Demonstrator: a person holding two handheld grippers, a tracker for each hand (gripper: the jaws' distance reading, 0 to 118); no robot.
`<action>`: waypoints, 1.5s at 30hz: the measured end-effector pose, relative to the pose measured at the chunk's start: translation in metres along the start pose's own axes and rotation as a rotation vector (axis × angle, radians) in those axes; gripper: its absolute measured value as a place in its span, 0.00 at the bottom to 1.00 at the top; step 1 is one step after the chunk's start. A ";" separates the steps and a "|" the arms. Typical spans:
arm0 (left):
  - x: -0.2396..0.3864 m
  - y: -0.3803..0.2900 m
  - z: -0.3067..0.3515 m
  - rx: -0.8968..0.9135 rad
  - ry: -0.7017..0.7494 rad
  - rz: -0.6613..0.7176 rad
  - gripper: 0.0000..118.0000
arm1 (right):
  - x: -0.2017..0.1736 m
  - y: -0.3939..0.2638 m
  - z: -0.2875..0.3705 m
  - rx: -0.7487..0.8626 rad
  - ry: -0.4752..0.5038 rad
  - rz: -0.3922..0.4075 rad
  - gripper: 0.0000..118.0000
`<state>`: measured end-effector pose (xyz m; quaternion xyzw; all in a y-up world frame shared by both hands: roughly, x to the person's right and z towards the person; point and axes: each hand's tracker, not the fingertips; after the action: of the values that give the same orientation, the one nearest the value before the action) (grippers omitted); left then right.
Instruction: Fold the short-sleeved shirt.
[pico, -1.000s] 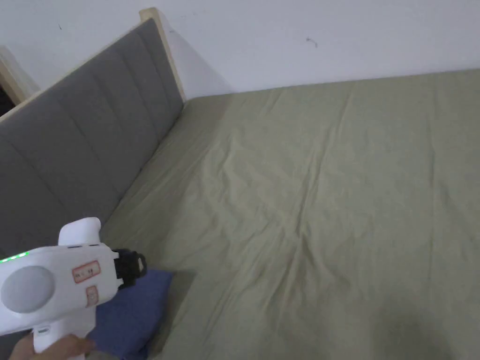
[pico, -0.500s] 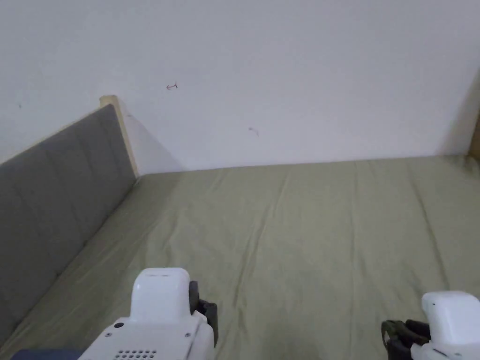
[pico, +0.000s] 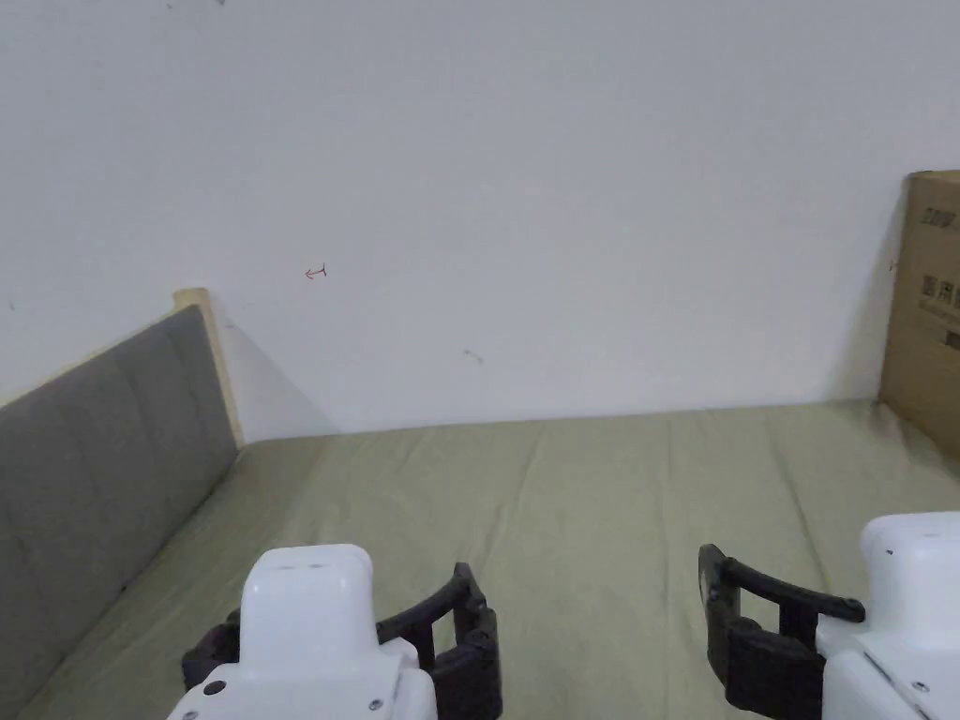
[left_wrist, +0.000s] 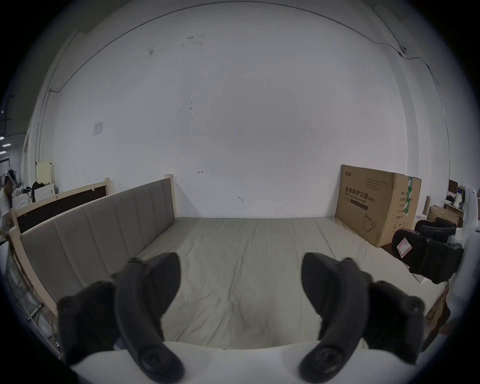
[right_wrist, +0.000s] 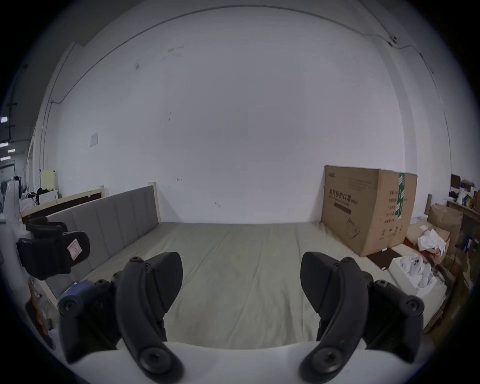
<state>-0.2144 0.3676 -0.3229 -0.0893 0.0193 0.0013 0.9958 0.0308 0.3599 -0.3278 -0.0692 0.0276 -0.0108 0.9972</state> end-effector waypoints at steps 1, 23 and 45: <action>-0.001 0.001 0.002 0.007 -0.004 0.007 0.87 | 0.000 0.000 0.001 0.009 -0.009 0.017 0.82; 0.002 0.006 -0.001 -0.064 0.033 -0.057 0.87 | 0.005 -0.002 -0.023 -0.080 -0.020 -0.001 0.82; -0.007 0.006 -0.010 -0.028 0.030 -0.018 0.86 | 0.010 -0.002 -0.024 -0.069 -0.030 -0.020 0.90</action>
<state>-0.2219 0.3715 -0.3332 -0.1032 0.0336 -0.0087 0.9941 0.0397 0.3541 -0.3516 -0.1039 0.0124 -0.0191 0.9943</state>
